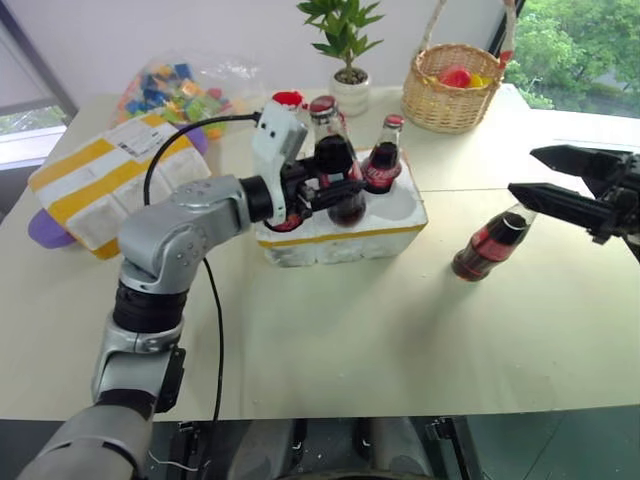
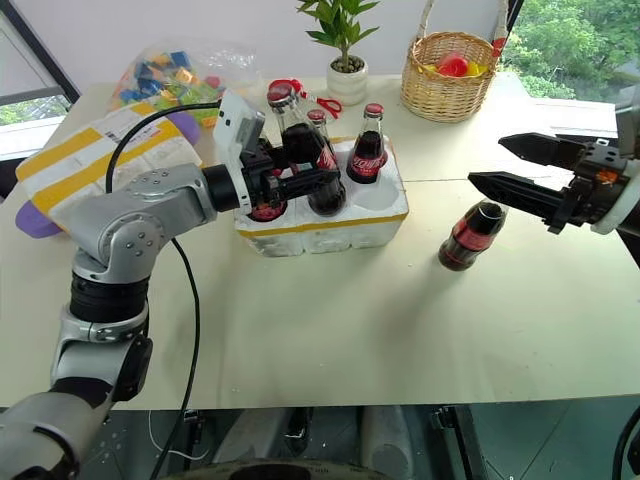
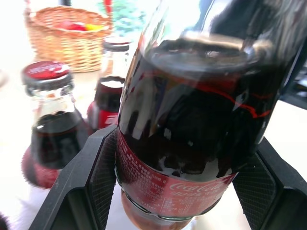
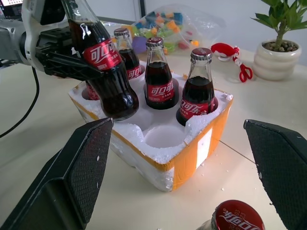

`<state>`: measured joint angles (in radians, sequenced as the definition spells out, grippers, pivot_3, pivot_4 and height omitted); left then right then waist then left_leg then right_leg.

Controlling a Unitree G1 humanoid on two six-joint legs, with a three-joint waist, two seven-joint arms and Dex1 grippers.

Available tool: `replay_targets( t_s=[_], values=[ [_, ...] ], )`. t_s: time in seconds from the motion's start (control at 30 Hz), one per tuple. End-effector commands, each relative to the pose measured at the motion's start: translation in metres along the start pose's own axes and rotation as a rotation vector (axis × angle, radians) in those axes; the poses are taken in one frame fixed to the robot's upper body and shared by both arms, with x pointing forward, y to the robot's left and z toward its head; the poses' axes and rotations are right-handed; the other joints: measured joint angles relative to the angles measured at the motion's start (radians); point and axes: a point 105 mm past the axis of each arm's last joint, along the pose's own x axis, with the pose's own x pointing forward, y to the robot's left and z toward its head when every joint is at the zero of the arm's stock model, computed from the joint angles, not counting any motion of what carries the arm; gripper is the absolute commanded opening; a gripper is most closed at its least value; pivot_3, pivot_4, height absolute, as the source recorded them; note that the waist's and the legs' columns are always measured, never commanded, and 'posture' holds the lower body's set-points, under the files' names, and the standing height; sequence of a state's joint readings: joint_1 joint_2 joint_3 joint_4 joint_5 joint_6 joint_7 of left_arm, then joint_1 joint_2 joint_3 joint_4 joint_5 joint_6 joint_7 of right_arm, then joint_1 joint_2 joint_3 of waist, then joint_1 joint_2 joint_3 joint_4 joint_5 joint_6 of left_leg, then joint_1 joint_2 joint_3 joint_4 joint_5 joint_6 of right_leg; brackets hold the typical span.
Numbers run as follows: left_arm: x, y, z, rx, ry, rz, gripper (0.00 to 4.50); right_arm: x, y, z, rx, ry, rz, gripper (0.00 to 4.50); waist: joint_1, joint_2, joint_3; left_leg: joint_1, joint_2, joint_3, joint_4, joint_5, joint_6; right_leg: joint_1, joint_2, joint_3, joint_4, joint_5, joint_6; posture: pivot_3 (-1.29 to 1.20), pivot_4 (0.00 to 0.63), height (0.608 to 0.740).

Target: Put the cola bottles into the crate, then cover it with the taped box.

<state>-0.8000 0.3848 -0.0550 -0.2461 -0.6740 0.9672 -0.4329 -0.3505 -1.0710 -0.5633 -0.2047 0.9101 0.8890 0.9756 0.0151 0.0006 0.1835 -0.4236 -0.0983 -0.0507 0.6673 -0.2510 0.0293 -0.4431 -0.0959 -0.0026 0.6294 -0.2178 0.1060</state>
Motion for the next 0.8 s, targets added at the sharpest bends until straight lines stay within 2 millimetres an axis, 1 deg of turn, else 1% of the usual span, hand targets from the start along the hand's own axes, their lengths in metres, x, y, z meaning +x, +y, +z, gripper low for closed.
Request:
replay_targets(
  t_s=[0.03,0.2,0.3,0.37,0.4,0.43,0.57,0.67,0.73,0.8],
  values=[
    [-0.005,-0.002,0.022,0.035,-0.063,0.054,2.77,-0.004,0.004,0.011,-0.042,-0.042,-0.005,4.50,0.000,0.000,0.000,0.000,0.000,0.000,0.000,0.000,0.000,0.000,0.000,0.000,0.000,0.000,0.000,0.00,0.150,0.732],
    [-0.004,-0.001,0.016,-0.003,-0.036,0.091,2.77,-0.005,0.004,0.011,-0.039,-0.043,-0.007,4.50,0.000,0.000,0.000,0.000,0.000,0.000,0.000,0.000,-0.001,0.000,0.000,0.000,0.000,0.000,0.000,0.00,0.150,0.732],
    [-0.004,-0.002,0.016,-0.001,-0.029,0.084,2.77,-0.005,0.004,0.010,-0.038,-0.043,-0.009,4.50,-0.001,0.000,0.000,0.000,0.000,0.000,0.000,0.001,-0.001,0.000,0.000,0.000,0.000,0.000,0.000,0.00,0.150,0.732],
    [-0.004,-0.003,0.016,0.000,-0.023,0.077,3.83,-0.004,0.004,0.010,-0.039,-0.042,-0.010,4.50,-0.001,0.000,0.000,0.000,0.000,0.000,0.000,0.001,-0.001,0.000,0.000,0.000,0.000,0.000,0.000,0.00,0.150,0.732],
    [-0.004,-0.003,0.015,0.003,-0.019,0.077,4.27,-0.004,0.004,0.010,-0.039,-0.041,-0.010,4.50,-0.001,0.000,0.000,0.000,0.000,0.000,0.000,0.001,-0.001,0.000,0.000,0.000,0.000,0.000,0.000,0.00,0.150,0.732],
    [-0.004,-0.002,0.015,0.010,-0.012,0.074,4.47,-0.004,0.003,0.010,-0.041,-0.040,-0.011,4.50,-0.001,0.000,0.000,0.000,0.000,0.000,0.000,0.001,-0.002,0.000,0.000,0.000,0.000,0.000,0.000,0.00,0.150,0.732],
    [-0.007,-0.002,0.015,0.034,0.005,0.054,4.47,-0.005,0.003,0.010,-0.045,-0.036,-0.012,4.50,0.000,0.000,0.000,0.002,0.000,0.000,0.000,0.001,-0.002,0.001,0.000,0.000,0.001,0.000,0.000,0.00,0.150,0.732],
    [-0.013,-0.004,0.020,0.051,-0.005,0.010,4.47,-0.005,0.002,0.009,-0.050,-0.027,-0.016,4.50,-0.001,0.000,0.000,0.002,0.000,0.000,0.000,0.001,-0.002,0.001,0.000,0.000,0.001,0.000,0.000,0.00,0.150,0.732],
    [-0.022,-0.005,0.028,0.069,-0.024,-0.041,4.47,-0.006,0.001,0.009,-0.055,-0.020,-0.023,4.50,-0.001,0.000,0.000,0.002,0.000,0.000,0.000,0.001,-0.002,0.001,0.000,0.000,0.001,0.000,0.000,0.00,0.150,0.732],
    [-0.034,-0.003,0.037,0.083,-0.041,-0.077,4.47,-0.009,-0.001,0.008,-0.057,-0.012,-0.031,4.50,-0.003,0.000,0.000,0.002,0.000,0.000,0.000,0.001,-0.002,0.001,0.001,0.000,0.001,0.000,0.000,0.00,0.150,0.732]
  ],
)
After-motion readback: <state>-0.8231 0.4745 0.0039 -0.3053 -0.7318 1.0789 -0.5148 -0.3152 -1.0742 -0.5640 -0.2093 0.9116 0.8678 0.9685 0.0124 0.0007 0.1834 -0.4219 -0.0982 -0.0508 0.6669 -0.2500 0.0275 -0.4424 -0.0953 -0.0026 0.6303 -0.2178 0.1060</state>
